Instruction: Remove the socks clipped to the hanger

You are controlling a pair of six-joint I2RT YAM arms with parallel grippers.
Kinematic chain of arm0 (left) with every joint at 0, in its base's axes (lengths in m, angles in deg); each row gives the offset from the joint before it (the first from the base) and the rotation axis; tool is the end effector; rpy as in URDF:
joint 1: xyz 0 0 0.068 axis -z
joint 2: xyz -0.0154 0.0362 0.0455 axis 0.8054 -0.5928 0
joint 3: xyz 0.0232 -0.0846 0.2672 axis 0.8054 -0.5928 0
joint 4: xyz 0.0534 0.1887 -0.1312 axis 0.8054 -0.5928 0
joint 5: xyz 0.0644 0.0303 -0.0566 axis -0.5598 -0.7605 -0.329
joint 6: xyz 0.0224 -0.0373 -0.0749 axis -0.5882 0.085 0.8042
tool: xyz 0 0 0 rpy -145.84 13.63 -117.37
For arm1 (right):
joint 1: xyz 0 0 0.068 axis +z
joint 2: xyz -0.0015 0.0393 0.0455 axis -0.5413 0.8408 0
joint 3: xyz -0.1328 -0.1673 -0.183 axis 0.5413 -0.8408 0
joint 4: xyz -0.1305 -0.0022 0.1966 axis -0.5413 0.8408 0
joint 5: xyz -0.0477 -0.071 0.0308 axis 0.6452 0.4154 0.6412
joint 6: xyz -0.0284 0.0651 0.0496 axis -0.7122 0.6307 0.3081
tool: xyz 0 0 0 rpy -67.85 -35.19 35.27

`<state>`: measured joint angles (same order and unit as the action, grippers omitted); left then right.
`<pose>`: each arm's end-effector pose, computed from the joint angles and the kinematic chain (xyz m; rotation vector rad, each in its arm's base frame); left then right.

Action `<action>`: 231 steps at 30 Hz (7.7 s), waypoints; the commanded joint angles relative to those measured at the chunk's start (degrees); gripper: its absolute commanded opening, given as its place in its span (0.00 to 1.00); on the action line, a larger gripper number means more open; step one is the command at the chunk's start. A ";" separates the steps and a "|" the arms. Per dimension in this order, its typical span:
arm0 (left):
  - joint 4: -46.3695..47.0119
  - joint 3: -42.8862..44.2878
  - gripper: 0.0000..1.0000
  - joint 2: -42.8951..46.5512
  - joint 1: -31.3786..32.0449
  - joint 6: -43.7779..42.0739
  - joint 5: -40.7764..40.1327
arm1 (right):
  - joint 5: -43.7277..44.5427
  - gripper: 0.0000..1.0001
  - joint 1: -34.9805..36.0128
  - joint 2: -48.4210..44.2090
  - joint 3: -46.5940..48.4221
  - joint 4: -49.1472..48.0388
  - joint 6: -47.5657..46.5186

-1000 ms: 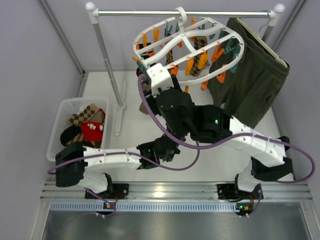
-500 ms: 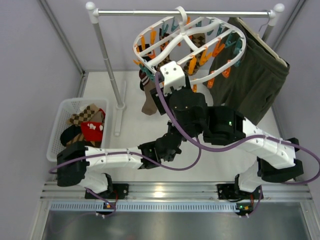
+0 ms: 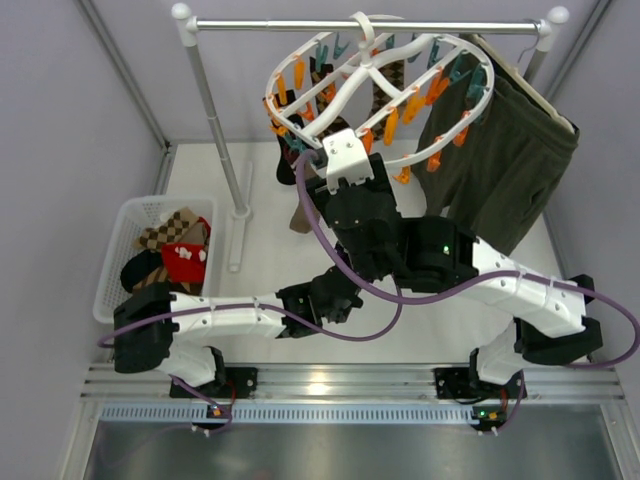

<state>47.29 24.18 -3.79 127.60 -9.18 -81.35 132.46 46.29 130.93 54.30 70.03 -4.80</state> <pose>0.1459 -0.2958 0.3180 0.3559 1.5747 -0.3092 0.1220 0.2620 0.5092 -0.3961 1.6410 -0.0406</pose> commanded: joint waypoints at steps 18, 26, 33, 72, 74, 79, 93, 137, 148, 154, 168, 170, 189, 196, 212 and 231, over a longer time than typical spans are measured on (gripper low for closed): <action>3.21 2.00 0.00 -1.13 0.31 1.20 2.27 | 6.38 0.57 -5.94 -1.87 -8.96 -11.73 -4.86; 3.21 2.26 0.00 -2.27 0.31 1.64 2.63 | 6.47 0.51 -6.21 -2.13 -8.87 -16.21 -8.99; 3.21 2.09 0.00 -2.36 0.31 1.73 2.36 | 6.21 0.23 -6.12 -1.96 -9.04 -16.92 -9.70; -51.80 1.46 0.00 31.93 -62.19 41.80 13.76 | -37.00 0.99 -7.96 -29.99 -29.08 -13.58 3.13; -52.33 2.00 0.00 30.34 -69.00 42.16 22.81 | -40.54 0.99 -7.96 -32.18 -30.74 -13.57 3.13; -52.16 3.49 0.11 20.77 -86.42 44.36 32.94 | -48.99 1.00 -7.96 -37.27 -34.17 -14.45 3.48; -50.76 4.63 0.98 25.14 -87.66 39.71 44.14 | -49.87 0.99 -7.96 -45.99 -39.10 -15.16 4.27; 31.34 -4.85 0.17 -8.43 -62.88 19.66 79.19 | -59.71 0.99 -7.96 -46.17 -44.90 -19.20 -3.28; 31.16 -16.54 0.00 7.82 -55.34 14.93 59.45 | -58.13 0.99 -7.88 -49.50 -46.66 -20.17 -1.70; 29.50 -22.69 0.00 17.66 -50.84 13.51 50.98 | -54.89 0.99 -7.96 -51.61 -47.27 -20.26 -0.65; 20.97 -28.32 0.00 32.87 -37.14 7.18 38.15 | -47.67 0.99 -8.05 -55.13 -46.31 -18.85 4.36; 19.57 -28.41 0.00 34.28 -35.29 6.22 37.35 | -47.23 0.99 -7.96 -55.22 -46.31 -18.67 4.54; 19.38 -26.66 0.00 30.96 -9.54 -5.03 18.37 | -41.79 1.00 -7.96 -50.30 -37.35 -12.17 8.40; 19.47 -21.48 0.00 22.27 -3.47 -5.48 15.73 | -40.29 0.99 -7.96 -42.93 -29.98 -8.05 9.20; 19.47 -4.60 0.00 1.79 4.62 -10.92 8.87 | -28.69 0.80 -7.96 -20.68 -11.24 3.65 12.19; 19.56 0.68 0.00 -2.71 10.25 -18.13 4.30 | -23.25 0.67 -7.88 -2.93 8.61 10.50 5.07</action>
<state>65.21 22.75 -6.41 137.28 -25.82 -75.88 106.47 38.67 125.59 58.65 77.57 2.24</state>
